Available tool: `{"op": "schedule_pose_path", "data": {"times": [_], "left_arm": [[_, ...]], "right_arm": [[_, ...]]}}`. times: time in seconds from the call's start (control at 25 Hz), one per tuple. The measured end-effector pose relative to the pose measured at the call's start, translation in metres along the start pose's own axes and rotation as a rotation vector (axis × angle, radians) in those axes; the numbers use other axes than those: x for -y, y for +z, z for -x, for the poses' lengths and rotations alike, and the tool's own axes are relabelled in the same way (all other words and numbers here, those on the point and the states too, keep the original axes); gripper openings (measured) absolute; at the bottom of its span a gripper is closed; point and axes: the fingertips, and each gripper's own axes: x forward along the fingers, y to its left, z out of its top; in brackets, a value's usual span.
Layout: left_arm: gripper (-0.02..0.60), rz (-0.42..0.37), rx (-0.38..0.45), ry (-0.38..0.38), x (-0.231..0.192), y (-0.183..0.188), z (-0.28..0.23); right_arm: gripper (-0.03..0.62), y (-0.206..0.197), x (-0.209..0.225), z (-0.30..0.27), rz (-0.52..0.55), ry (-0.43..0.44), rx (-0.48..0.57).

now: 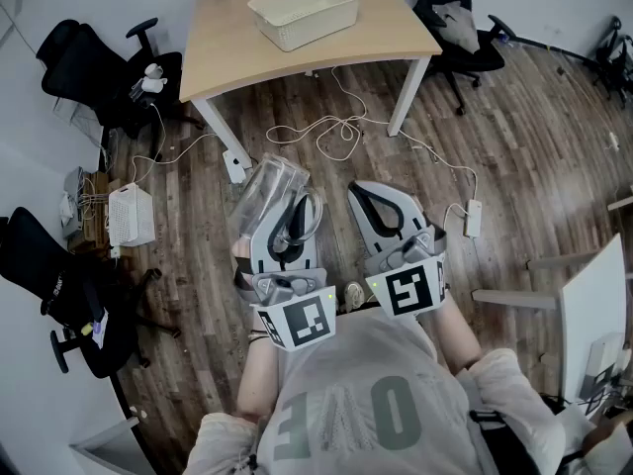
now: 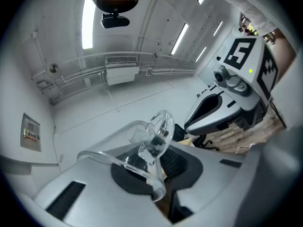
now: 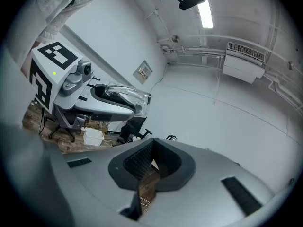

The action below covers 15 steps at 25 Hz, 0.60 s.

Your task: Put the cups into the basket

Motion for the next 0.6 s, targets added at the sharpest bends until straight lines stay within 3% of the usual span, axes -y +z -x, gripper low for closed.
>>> {"op": "schedule_pose_path", "data": {"times": [0.6], "left_arm": [[0.041,0.009,0.000,0.024,-0.0047,0.0079,0.0052]], "right_arm": [[-0.003,-0.0043,0.0070,0.0069,-0.060,-0.028,0.011]]}}
